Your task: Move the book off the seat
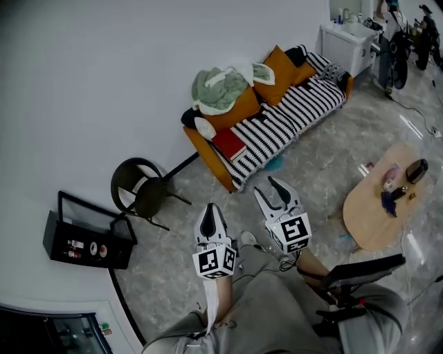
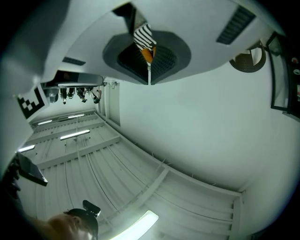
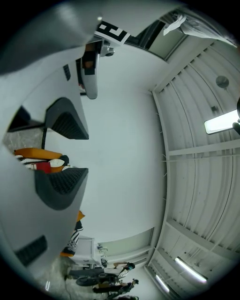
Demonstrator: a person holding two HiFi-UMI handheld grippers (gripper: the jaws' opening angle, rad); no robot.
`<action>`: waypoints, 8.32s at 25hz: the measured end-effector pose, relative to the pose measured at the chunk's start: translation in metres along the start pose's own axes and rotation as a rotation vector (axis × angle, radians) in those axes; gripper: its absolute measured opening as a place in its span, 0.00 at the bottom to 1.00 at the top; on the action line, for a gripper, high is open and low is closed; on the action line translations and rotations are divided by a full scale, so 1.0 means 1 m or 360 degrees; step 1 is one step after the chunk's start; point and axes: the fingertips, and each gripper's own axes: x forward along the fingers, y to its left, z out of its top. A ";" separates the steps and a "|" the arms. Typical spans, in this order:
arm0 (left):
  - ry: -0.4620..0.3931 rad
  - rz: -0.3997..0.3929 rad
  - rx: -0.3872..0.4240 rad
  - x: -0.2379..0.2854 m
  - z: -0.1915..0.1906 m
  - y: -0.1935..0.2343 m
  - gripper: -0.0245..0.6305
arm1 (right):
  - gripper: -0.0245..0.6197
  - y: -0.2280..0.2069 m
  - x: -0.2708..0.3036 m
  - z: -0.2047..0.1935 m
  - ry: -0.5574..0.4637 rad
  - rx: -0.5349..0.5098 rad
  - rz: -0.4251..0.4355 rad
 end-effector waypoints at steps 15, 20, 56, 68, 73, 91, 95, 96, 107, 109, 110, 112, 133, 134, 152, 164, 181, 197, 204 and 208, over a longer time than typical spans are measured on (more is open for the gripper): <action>-0.0038 -0.0123 -0.0047 0.165 -0.019 0.039 0.40 | 0.45 -0.063 0.121 -0.007 0.0077 -0.0107 -0.0137; -0.0001 -0.0143 -0.0085 0.221 -0.028 0.077 0.54 | 0.47 -0.066 0.188 -0.002 0.0095 -0.0152 -0.0130; -0.0074 0.0166 -0.0120 0.435 -0.030 0.235 0.57 | 0.49 -0.099 0.510 -0.034 0.0110 -0.0120 0.0328; -0.0030 0.0361 -0.0028 0.531 -0.023 0.235 0.57 | 0.49 -0.154 0.603 -0.040 0.0117 -0.0032 0.0616; -0.0072 0.0406 0.0015 0.543 -0.012 0.235 0.57 | 0.49 -0.154 0.618 -0.035 0.0073 -0.0046 0.0680; -0.0231 0.0166 0.0002 0.608 0.021 0.258 0.57 | 0.49 -0.200 0.648 0.009 -0.0021 -0.0114 0.0326; -0.0181 0.0115 -0.0031 0.615 0.010 0.262 0.57 | 0.50 -0.200 0.650 0.008 -0.0007 -0.0122 0.0288; -0.0173 0.0112 -0.0031 0.615 0.008 0.263 0.57 | 0.51 -0.199 0.650 0.007 -0.0005 -0.0122 0.0281; -0.0065 0.0025 -0.0022 0.636 -0.023 0.266 0.68 | 0.67 -0.210 0.652 -0.018 0.0091 -0.0091 0.0132; -0.0021 0.0000 -0.0022 0.639 -0.034 0.266 0.68 | 0.67 -0.214 0.653 -0.031 0.0135 -0.0083 0.0102; 0.0007 -0.0012 -0.0025 0.641 -0.041 0.266 0.68 | 0.67 -0.215 0.653 -0.039 0.0164 -0.0079 0.0090; 0.0074 -0.0037 -0.0032 0.646 -0.058 0.266 0.68 | 0.67 -0.218 0.653 -0.059 0.0229 -0.0075 0.0075; 0.0822 0.0058 -0.0255 0.659 -0.376 0.318 0.68 | 0.67 -0.225 0.687 -0.381 0.0886 0.0025 0.0224; 0.0854 0.0081 -0.0272 0.655 -0.394 0.321 0.68 | 0.67 -0.223 0.686 -0.398 0.0910 0.0029 0.0248; 0.1224 0.0354 -0.0546 0.618 -0.672 0.324 0.68 | 0.67 -0.237 0.664 -0.672 0.1244 0.0146 0.0485; 0.1334 0.0443 -0.1047 0.602 -0.771 0.310 0.63 | 0.66 -0.224 0.628 -0.777 0.1636 0.0479 0.0639; 0.1244 0.0350 -0.0835 0.597 -0.706 0.291 0.61 | 0.66 -0.222 0.613 -0.717 0.1461 0.0515 0.0619; 0.0693 0.0270 -0.0531 0.625 -0.441 0.309 0.61 | 0.66 -0.185 0.660 -0.464 0.0895 0.0400 0.0570; 0.0502 0.0307 -0.0430 0.616 -0.306 0.320 0.61 | 0.66 -0.150 0.674 -0.337 0.0713 0.0314 0.0658; 0.0349 0.0251 -0.0347 0.624 -0.228 0.317 0.61 | 0.66 -0.144 0.684 -0.262 0.0551 0.0255 0.0640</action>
